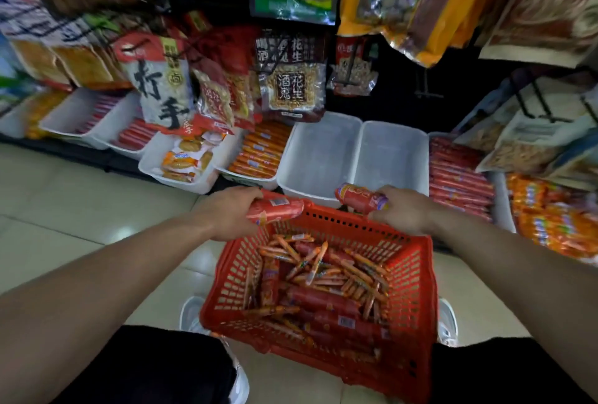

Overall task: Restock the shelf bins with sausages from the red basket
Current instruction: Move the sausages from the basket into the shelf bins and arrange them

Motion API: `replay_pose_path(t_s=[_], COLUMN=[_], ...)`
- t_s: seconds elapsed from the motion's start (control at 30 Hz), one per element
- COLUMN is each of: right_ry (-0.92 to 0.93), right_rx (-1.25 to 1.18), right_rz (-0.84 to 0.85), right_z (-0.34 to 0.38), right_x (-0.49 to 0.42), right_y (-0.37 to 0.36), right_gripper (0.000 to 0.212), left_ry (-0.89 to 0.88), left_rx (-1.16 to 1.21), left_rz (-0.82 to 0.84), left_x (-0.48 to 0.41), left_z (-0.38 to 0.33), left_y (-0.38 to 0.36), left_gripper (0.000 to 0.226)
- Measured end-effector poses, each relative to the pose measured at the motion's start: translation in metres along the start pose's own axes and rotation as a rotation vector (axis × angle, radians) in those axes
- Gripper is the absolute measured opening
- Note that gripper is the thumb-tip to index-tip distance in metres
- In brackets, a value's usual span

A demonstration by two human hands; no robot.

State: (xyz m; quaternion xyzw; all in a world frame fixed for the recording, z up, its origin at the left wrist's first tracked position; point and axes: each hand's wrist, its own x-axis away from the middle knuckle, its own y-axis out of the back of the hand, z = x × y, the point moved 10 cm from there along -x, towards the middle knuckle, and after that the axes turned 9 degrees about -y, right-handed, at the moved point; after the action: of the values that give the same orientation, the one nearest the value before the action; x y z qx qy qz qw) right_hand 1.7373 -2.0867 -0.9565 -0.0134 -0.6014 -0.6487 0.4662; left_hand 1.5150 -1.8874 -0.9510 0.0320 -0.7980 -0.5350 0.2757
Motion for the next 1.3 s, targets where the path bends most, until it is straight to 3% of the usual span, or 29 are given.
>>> replay_pose_path(t_s=[0.23, 0.4, 0.57, 0.73, 0.83, 1.07, 1.3], right_ry=[-0.072, -0.122, -0.157, 0.03, 0.065, 0.091, 0.102], right_rx=[-0.011, -0.003, -0.16, 0.187, 0.174, 0.208, 0.304], right_rz=[-0.046, -0.063, -0.271, -0.251, -0.229, -0.187, -0.158], right_z=[0.012, 0.041, 0.044, 0.051, 0.038, 0.029, 0.045], right_x=[-0.077, -0.152, -0.198, -0.192, -0.189, -0.19, -0.163], right_y=[-0.012, -0.025, -0.029, -0.034, -0.033, -0.042, -0.044], right_gripper=[0.048, 0.049, 0.042, 0.04, 0.033, 0.039, 0.038], left_ry=[0.089, 0.106, 0.126, 0.153, 0.17, 0.309, 0.246], left_rx=[0.105, 0.151, 0.182, 0.306, 0.308, 0.338, 0.337], left_rz=[-0.122, -0.117, -0.173, -0.26, -0.299, -0.395, -0.298], left_x=[-0.037, -0.062, -0.079, -0.108, -0.142, -0.218, -0.193], left_z=[0.037, 0.05, 0.056, 0.062, 0.059, 0.037, 0.022], left_y=[0.0, -0.026, -0.038, -0.033, -0.026, -0.03, -0.049], left_gripper=[0.057, 0.059, 0.056, 0.051, 0.045, 0.058, 0.053])
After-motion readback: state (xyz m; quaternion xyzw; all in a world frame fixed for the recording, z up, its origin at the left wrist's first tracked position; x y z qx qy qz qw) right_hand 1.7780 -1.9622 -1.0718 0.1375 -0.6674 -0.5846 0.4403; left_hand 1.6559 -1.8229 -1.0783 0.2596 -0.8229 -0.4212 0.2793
